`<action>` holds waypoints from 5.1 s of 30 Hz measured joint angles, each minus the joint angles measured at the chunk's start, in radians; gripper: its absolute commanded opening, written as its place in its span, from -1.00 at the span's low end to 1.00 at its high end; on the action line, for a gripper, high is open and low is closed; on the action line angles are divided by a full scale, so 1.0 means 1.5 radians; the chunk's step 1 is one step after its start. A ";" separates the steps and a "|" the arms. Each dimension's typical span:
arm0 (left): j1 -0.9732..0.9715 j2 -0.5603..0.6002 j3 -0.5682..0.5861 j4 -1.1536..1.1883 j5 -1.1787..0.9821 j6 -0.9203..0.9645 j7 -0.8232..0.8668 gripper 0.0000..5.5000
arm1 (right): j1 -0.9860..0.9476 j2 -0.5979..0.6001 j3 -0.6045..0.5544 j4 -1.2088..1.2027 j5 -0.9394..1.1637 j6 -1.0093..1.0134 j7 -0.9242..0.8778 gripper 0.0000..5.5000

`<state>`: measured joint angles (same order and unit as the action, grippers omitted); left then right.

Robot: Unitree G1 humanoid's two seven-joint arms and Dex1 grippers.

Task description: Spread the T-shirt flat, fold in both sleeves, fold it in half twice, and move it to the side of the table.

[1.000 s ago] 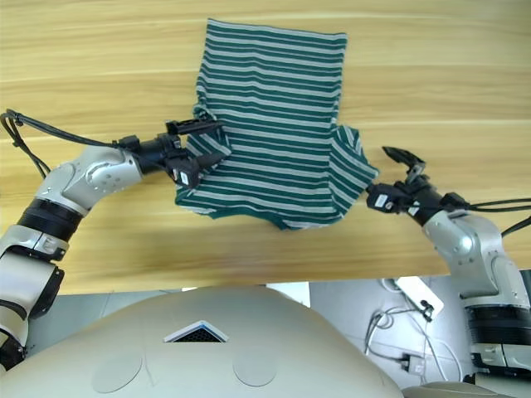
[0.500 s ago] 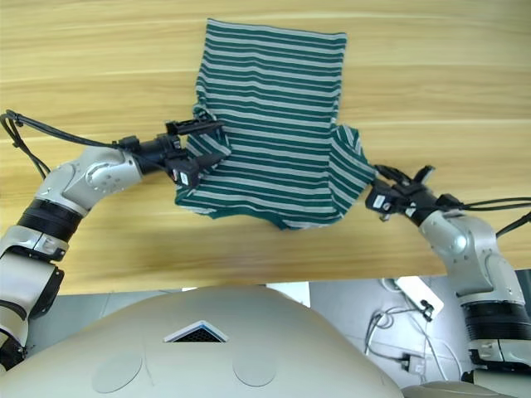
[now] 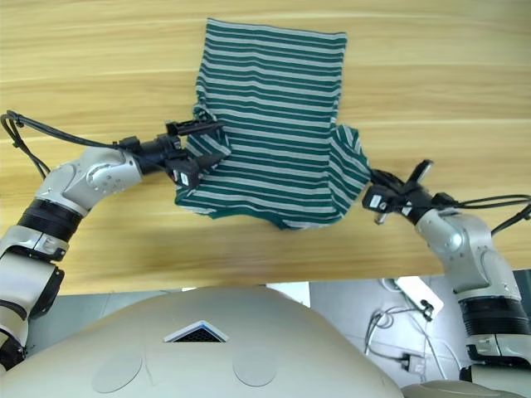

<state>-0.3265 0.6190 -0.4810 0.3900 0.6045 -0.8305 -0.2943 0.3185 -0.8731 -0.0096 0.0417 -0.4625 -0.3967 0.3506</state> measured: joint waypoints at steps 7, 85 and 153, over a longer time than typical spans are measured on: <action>0.000 -0.001 0.000 0.003 0.000 -0.003 0.004 0.31 | 0.019 0.002 -0.034 -0.102 0.063 -0.074 -0.006 -0.99; 0.190 0.248 0.037 -0.159 -0.269 0.007 -0.368 0.31 | 0.111 -0.051 0.084 -0.103 0.144 -0.168 0.204 -0.43; 0.204 0.257 0.149 -0.173 -0.613 0.031 -0.432 -1.00 | -0.026 0.059 -0.069 -0.173 0.115 -0.094 0.108 -1.00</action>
<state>-0.0212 1.0051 -0.2571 0.1310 -0.3147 -0.7834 -0.9429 0.2799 -0.7850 -0.1133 -0.2175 -0.2903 -0.5380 0.5132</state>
